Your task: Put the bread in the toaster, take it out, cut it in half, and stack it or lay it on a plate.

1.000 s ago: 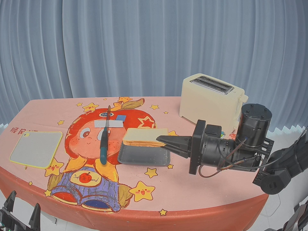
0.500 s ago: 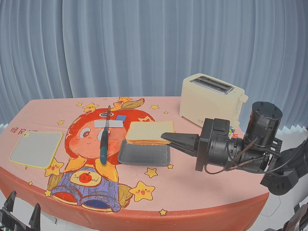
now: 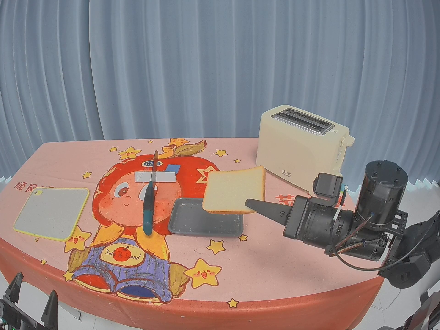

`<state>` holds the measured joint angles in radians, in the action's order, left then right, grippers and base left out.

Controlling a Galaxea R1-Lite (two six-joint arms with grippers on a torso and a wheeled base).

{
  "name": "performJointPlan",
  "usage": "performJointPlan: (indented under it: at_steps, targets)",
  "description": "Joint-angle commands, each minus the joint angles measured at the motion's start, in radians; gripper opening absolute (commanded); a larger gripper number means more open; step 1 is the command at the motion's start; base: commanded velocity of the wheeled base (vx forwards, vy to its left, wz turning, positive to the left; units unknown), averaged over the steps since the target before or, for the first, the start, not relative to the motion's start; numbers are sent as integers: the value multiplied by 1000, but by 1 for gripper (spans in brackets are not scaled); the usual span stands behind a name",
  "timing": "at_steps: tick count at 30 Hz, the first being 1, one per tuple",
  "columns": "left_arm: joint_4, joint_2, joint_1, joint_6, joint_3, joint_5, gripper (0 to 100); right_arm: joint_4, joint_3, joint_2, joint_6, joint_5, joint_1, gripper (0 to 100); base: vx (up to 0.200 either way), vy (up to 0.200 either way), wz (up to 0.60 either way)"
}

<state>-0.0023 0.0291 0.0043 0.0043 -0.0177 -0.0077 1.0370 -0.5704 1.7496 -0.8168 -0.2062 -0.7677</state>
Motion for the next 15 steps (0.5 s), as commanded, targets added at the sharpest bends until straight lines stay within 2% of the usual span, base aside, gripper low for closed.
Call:
performJointPlan:
  at_steps: [1,4,5,6,7,8,9,10,12,15]
  targets:
    - [-1,2,0,0,18,0,100,6,34,4,93,64,-12,0,0,0,0]
    - [-1,2,0,0,18,0,100,8,47,8,176,91,-18,0,0,0,0]
    - [-1,2,0,0,18,0,100,8,47,8,176,91,-18,0,0,0,0]
    - [-1,2,0,0,18,0,100,8,53,10,225,120,-18,0,0,0,0]
    - [-1,2,0,0,18,0,100,8,55,11,251,136,-18,0,0,0,0]
    - [-1,2,0,0,18,0,100,8,55,11,251,136,-18,0,0,0,0]
    - [-1,2,0,0,18,0,100,9,60,25,308,163,-18,0,0,0,0]
    - [1,2,0,0,18,0,100,11,63,31,337,177,-18,0,0,0,0]
    - [-1,2,0,0,18,0,100,46,80,42,386,200,-18,0,0,0,0]
    - [-1,2,-1,0,18,0,100,164,133,90,464,202,-21,0,0,0,0]
